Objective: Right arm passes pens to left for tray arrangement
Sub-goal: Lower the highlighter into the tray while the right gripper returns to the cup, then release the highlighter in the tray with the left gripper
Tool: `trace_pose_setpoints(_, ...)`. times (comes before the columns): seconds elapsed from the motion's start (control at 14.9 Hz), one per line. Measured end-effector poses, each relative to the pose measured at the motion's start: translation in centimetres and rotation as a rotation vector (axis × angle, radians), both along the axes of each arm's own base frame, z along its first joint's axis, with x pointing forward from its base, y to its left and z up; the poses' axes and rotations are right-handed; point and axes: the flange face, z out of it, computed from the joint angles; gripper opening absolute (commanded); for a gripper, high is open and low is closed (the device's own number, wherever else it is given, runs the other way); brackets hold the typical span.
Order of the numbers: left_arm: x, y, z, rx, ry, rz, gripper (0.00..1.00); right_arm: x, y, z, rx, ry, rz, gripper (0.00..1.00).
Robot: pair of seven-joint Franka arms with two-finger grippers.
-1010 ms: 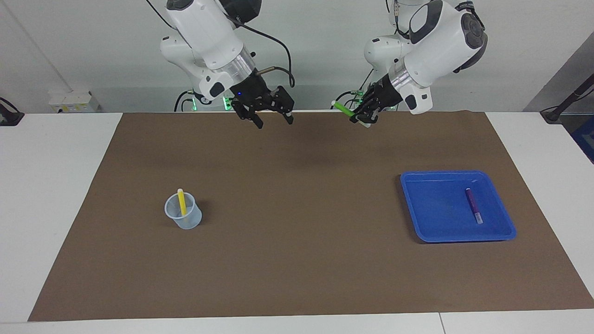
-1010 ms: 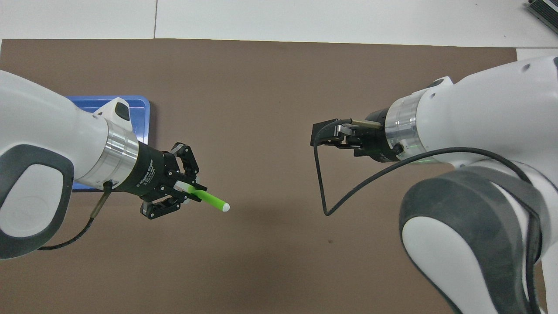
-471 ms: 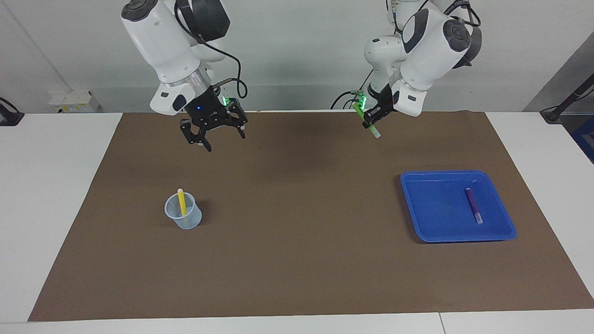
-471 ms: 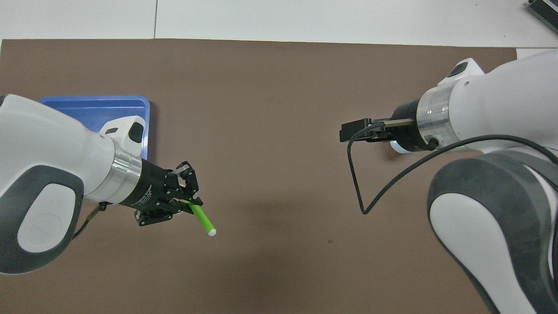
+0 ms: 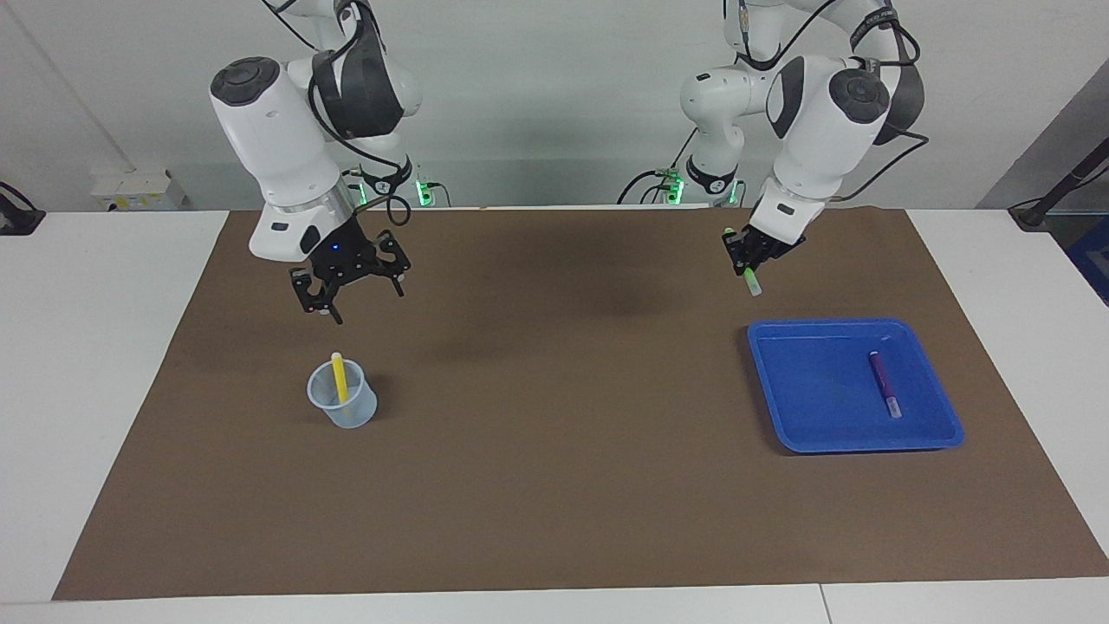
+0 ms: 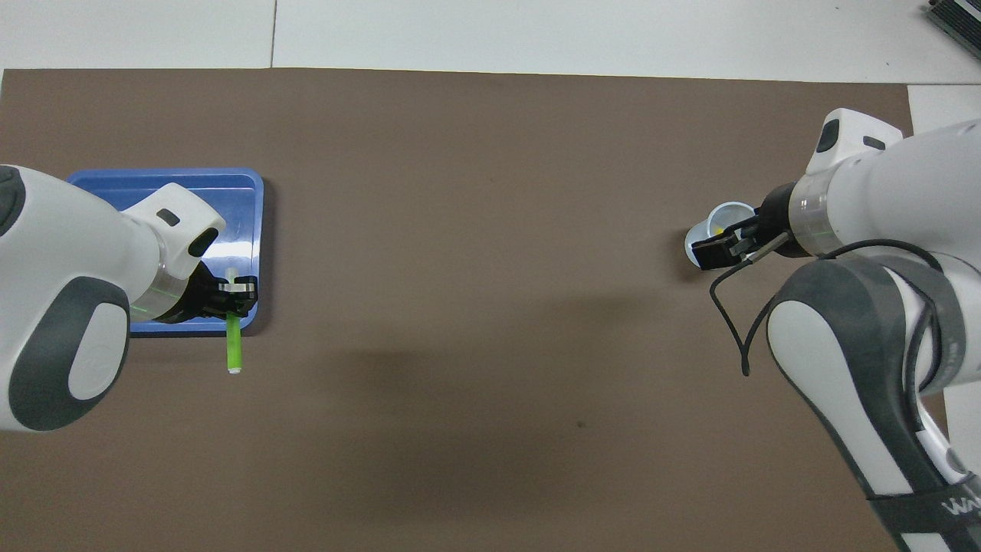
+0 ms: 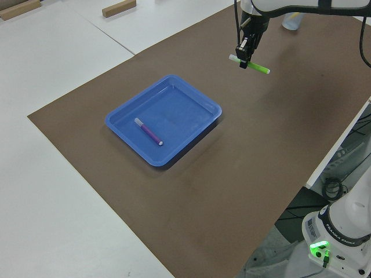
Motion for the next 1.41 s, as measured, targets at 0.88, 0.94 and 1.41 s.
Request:
trace_pose_setpoints(0.88, 11.3, 11.4, -11.4, 0.073, -0.026, -0.144, 0.00, 1.7, -8.5, -12.1, -0.049, 0.000, -0.037, 0.95)
trace_pose_setpoints(0.94, 11.9, 12.2, -12.2, 0.075, -0.032, -0.148, 0.00, 1.6, -8.6, -12.3, -0.048, 0.003, -0.039, 0.95)
trace_pose_setpoints(1.41, 13.1, 15.8, -14.9, 0.060, -0.068, -0.170, 0.00, 1.4, -8.4, -12.6, -0.046, 0.012, -0.050, 0.71)
